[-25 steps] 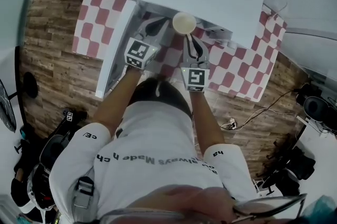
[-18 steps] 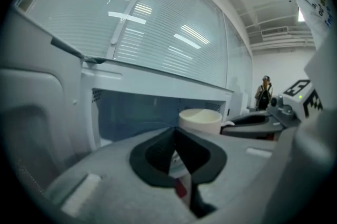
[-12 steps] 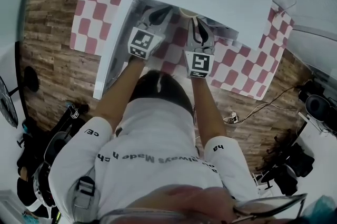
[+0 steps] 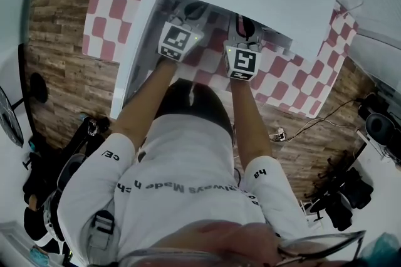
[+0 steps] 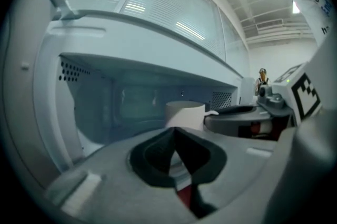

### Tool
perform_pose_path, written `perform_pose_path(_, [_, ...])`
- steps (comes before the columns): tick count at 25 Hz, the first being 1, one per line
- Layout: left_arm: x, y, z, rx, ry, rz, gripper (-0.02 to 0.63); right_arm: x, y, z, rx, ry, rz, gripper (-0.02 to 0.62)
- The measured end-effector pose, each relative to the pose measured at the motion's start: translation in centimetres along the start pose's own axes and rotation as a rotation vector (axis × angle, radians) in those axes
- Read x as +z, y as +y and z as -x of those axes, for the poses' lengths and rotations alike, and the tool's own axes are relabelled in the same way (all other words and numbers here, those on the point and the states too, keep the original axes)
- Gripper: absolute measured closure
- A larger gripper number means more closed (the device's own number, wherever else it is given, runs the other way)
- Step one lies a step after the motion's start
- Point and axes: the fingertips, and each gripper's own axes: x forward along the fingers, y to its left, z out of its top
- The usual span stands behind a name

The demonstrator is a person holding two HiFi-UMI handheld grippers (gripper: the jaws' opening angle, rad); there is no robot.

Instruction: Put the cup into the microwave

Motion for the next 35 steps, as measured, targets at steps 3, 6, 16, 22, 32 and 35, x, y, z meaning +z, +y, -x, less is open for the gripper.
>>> perform_pose_path(3, [-0.3,0.0,-0.4,-0.001,-0.002,-0.003,0.603,-0.2,-0.2,-0.6,-0.007,0.001,-0.007,0.554])
perform_pose_path(6, [-0.5,0.2,-0.7,0.002,-0.004,-0.01,0.603,-0.5,-0.5,-1.1,-0.01,-0.005,-0.015,0.555])
perform_pose_path(16, [-1.6,1.2,-2.0,0.014,0.0,-0.028,0.603,-1.1,-1.1,-2.9,-0.023,-0.019,-0.005,0.554])
perform_pose_path(22, [-1.9,1.7,-2.4,0.016,-0.002,-0.026,0.603,-1.8,-1.2,-3.5,-0.025,-0.009,-0.002,0.554])
perform_pose_path(32, [-2.3,1.7,-2.9,0.011,0.007,-0.023,0.603,-2.3,-1.4,-3.7,-0.017,-0.014,0.01,0.552])
perform_pose_path(35, [-2.5,1.4,-2.8,0.006,0.014,-0.021,0.603,-2.8,-1.5,-3.4,-0.012,-0.009,0.01,0.551])
